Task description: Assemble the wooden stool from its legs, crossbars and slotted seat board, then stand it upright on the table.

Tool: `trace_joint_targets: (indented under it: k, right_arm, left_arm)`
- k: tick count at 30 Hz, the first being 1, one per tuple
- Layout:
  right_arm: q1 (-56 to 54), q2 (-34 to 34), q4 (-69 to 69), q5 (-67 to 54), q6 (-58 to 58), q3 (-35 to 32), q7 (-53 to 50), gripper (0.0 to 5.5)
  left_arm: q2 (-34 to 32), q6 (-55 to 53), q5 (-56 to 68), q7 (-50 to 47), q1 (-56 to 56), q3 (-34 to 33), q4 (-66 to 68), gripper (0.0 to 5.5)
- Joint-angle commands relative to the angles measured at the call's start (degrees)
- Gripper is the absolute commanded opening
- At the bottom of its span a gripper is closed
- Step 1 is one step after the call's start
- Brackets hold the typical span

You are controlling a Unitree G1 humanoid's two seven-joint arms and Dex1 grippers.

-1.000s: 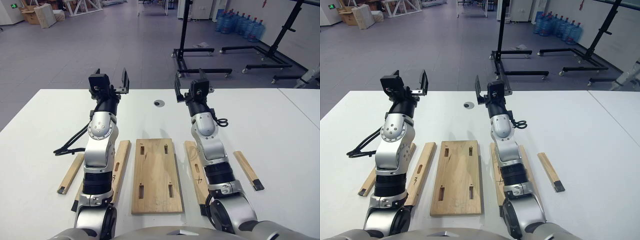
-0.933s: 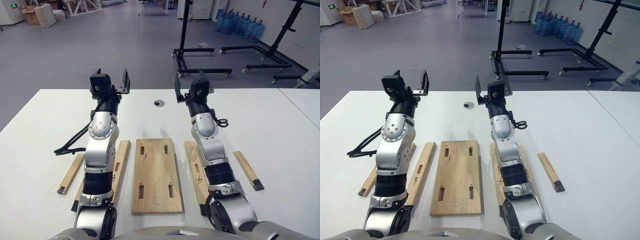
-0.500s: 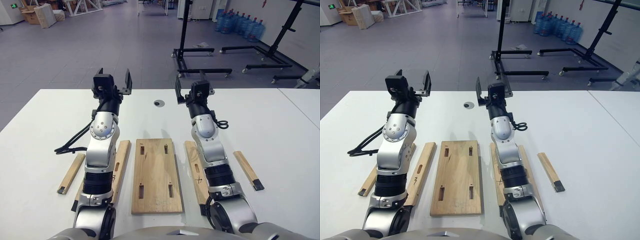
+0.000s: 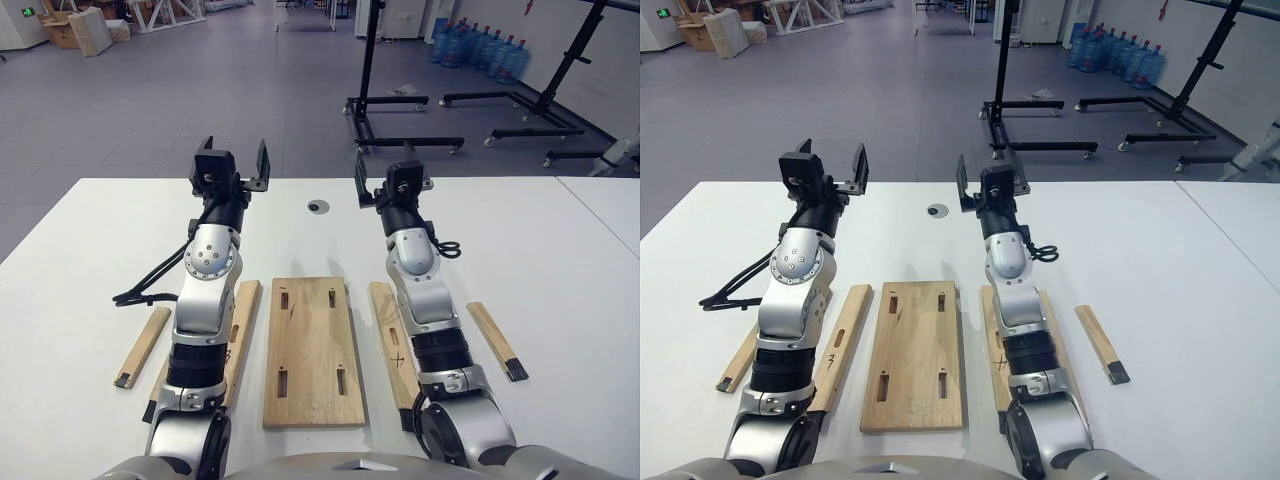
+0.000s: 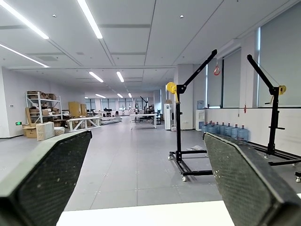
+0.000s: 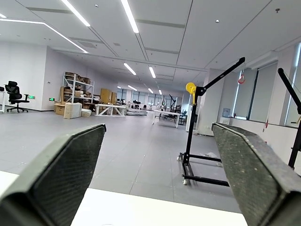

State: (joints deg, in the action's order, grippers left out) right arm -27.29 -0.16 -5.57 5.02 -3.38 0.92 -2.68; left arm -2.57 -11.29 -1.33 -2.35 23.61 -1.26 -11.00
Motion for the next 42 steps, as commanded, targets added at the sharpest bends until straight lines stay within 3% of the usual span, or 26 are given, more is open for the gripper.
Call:
trace_joint_targets:
  k: [1,4,14,21,24,30,33,42]
  right_arm:
    - [2.89,-3.17,4.36,-4.91,6.09,-3.70,3.87,4.16]
    - [5.42,-5.10,6.90,-7.52,9.48,-5.95,5.68,4.16]
    - [3.64,-4.42,7.09,-6.60,8.37,-0.58,8.85,4.16]
    - [3.42,-4.21,5.51,-6.02,6.92,-0.58,7.92,4.16]
    - [9.71,-9.06,8.93,-8.09,11.94,-6.50,9.16,4.16]
    - [24.58,-21.40,19.02,-26.55,28.66,-18.44,25.41,4.16]
    - [30.98,-26.01,19.16,-25.55,29.43,-22.20,27.17,4.16]
    - [45.81,-27.50,20.46,-24.41,32.63,-21.67,29.01,4.16]
  left_arm:
    - [0.51,-0.14,-0.27,-0.59,-1.25,0.04,-0.93,4.37]
    - [0.69,0.21,-0.41,-0.90,-1.91,-0.04,-1.04,4.37]
    - [1.11,1.59,-1.08,-2.08,-1.67,-0.40,0.71,4.37]
    - [1.10,1.92,-0.92,-2.33,-1.85,-0.25,0.73,4.37]
    - [0.70,1.18,-0.94,-1.68,-2.67,0.06,-0.27,4.37]
    - [1.24,-0.69,-1.75,-2.86,-7.31,0.22,-5.29,4.37]
    - [1.97,-1.62,-2.43,-3.92,-9.63,0.16,-7.60,4.37]
    - [3.83,-4.22,-3.42,-5.13,-11.58,1.95,-10.53,4.37]
